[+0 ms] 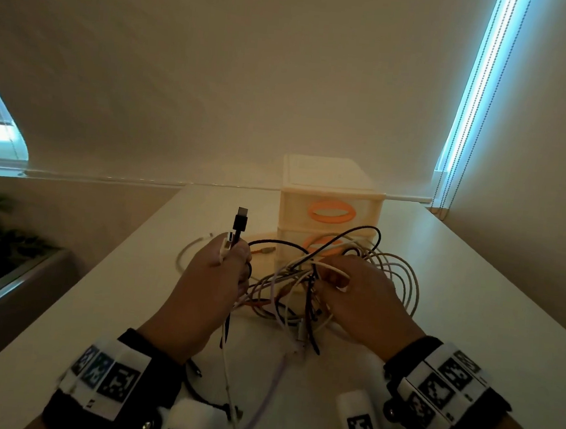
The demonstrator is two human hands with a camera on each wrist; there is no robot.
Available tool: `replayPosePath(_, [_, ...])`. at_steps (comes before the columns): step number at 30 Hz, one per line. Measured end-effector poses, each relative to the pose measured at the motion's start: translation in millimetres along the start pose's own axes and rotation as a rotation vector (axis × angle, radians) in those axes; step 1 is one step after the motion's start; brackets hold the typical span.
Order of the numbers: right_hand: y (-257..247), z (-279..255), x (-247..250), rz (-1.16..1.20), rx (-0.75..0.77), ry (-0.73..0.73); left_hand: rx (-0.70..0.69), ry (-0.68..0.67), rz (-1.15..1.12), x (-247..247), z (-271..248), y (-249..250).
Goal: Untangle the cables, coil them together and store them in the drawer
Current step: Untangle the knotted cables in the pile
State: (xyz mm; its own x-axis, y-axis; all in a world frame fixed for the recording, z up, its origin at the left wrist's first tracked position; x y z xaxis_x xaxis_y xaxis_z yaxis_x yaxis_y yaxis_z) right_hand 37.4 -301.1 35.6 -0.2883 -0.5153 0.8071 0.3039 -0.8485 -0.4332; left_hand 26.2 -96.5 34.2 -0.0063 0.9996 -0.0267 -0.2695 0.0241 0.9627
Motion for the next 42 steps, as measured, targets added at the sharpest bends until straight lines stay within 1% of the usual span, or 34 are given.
replayPosePath(4, [3.1, -2.3, 0.6, 0.156, -0.019, -0.02, 0.01, 0.03, -0.006, 7.0, 4.6, -4.2])
replayPosePath(8, [7.4, -6.7, 7.2, 0.369, -0.076, -0.044, -0.028, 0.04, 0.046, 7.5, 4.1, -1.8])
replayPosePath(10, [11.0, -6.1, 10.6, 0.454, -0.097, -0.058, -0.037, 0.069, 0.074, 11.8, 5.1, -2.7])
replayPosePath(13, [15.5, -6.0, 10.7, 0.538, -0.097, -0.15, -0.03, 0.111, 0.06, 19.5, 8.0, -5.3])
replayPosePath(14, [16.7, -5.7, 12.5, 0.525, -0.075, -0.165, -0.026, 0.121, 0.05, 21.0, 8.3, -5.6])
replayPosePath(17, [20.2, -4.5, 17.0, 0.359, 0.011, -0.178, -0.005, 0.151, 0.006, 23.2, 8.5, -7.4])
replayPosePath(19, [25.8, -3.4, 16.2, 0.324, 0.012, -0.173, -0.001, 0.168, -0.012, 26.1, 8.9, -7.2])
replayPosePath(21, [32.1, -2.0, 18.2, 0.328, -0.009, -0.126, -0.012, 0.187, -0.021, 31.2, 10.6, -6.1])
replayPosePath(23, [36.7, -1.0, 16.7, 0.348, -0.024, -0.115, -0.015, 0.198, -0.019, 35.2, 11.9, -7.1])
replayPosePath(26, [35.0, -1.4, 15.6, 0.376, -0.015, -0.156, -0.021, 0.201, -0.03, 38.2, 12.7, -7.3])
replayPosePath(28, [27.9, -3.5, 12.7, 0.325, 0.014, -0.212, -0.034, 0.177, -0.052, 35.4, 12.5, -4.2])
replayPosePath(30, [21.4, -5.1, 8.6, 0.223, 0.013, -0.228, -0.033, 0.139, -0.082, 28.3, 11.3, -1.7])
replayPosePath(33, [10.9, -4.9, 3.5, 0.052, 0.053, -0.192, -0.036, 0.115, -0.087, 20.8, 9.4, 1.2])
replayPosePath(35, [5.2, -4.5, 3.0, 0.027, 0.088, -0.167, -0.037, 0.127, -0.068, 23.4, 10.1, 0.0])
replayPosePath(37, [7.0, -5.1, 7.1, 0.029, 0.085, -0.14, -0.026, 0.138, -0.043, 28.5, 12.3, -5.2])
replayPosePath(39, [12.0, -5.3, 12.2, -0.032, 0.089, -0.122, -0.011, 0.165, -0.03, 35.9, 14.0, -10.6])
replayPosePath(41, [21.9, -3.8, 21.2, -0.102, 0.088, -0.057, -0.005, 0.216, -0.048, 46.2, 15.6, -13.2])
replayPosePath(42, [28.2, -3.1, 27.4, -0.098, 0.07, -0.012, -0.004, 0.239, -0.062, 50.8, 16.5, -13.1])
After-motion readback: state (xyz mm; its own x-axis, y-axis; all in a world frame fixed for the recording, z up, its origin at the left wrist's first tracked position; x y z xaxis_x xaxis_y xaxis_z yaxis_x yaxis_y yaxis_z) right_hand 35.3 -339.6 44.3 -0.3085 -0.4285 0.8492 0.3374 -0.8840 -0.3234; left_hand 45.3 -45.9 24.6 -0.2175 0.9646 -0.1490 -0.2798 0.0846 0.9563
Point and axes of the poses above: each hand's wrist, its own z-axis towards the middle knuckle, its own x-axis out of the back of the hand, y = z × x, the point moved 10 cm from there along z, towards the middle knuckle, and after that the axes turned 6 degrees about -z, right-handed, at the moved point
